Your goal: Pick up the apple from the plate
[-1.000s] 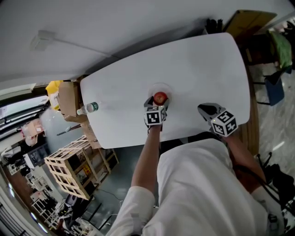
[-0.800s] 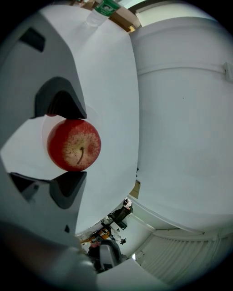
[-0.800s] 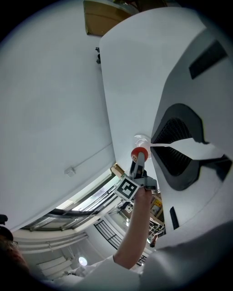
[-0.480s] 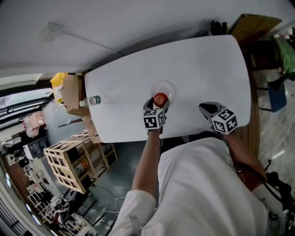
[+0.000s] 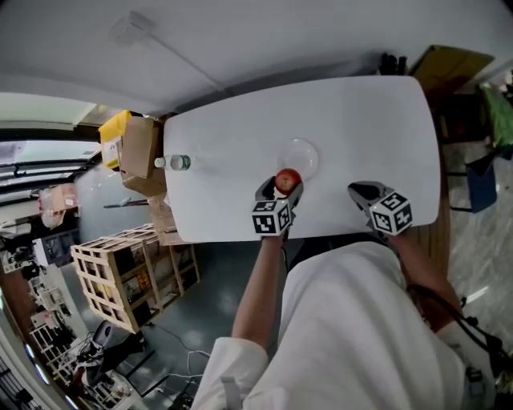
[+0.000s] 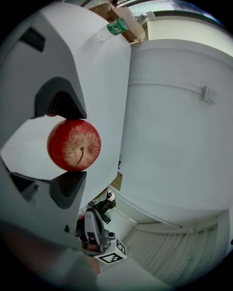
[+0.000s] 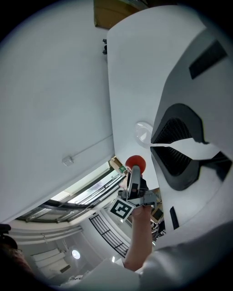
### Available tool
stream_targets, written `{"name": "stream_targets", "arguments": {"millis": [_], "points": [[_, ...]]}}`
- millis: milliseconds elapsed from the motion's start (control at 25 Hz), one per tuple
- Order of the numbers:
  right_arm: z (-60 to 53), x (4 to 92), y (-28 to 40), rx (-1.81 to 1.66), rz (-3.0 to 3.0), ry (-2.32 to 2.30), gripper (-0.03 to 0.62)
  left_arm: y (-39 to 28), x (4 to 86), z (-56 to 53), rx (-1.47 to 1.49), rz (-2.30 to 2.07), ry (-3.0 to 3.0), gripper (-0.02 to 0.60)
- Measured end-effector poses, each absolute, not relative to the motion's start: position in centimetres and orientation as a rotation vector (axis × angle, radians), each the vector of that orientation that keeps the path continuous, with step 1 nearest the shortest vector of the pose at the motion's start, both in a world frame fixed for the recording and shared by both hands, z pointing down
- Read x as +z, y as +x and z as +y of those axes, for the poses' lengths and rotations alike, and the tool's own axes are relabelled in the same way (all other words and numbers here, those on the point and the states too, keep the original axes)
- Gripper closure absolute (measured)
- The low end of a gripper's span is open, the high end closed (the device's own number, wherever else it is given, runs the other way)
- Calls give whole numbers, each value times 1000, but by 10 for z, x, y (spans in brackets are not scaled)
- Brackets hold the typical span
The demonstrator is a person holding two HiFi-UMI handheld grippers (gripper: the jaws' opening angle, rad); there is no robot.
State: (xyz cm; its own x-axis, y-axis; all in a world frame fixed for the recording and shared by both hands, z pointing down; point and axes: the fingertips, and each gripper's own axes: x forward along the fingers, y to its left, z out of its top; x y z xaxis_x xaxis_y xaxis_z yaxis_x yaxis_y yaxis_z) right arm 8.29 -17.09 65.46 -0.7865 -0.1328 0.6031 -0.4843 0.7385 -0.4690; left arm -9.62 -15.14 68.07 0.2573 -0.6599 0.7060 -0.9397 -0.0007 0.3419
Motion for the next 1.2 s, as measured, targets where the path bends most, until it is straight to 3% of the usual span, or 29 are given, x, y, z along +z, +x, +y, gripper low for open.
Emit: {"name": "stream_targets", "arguments": {"millis": [720, 1200], "points": [[-82, 611, 53, 733, -2444, 606, 551, -115, 624, -59, 342, -1411, 1886, 219], [-53, 590, 74, 682, -2471, 743, 551, -81, 600, -35, 320, -1333, 1983, 219]]}}
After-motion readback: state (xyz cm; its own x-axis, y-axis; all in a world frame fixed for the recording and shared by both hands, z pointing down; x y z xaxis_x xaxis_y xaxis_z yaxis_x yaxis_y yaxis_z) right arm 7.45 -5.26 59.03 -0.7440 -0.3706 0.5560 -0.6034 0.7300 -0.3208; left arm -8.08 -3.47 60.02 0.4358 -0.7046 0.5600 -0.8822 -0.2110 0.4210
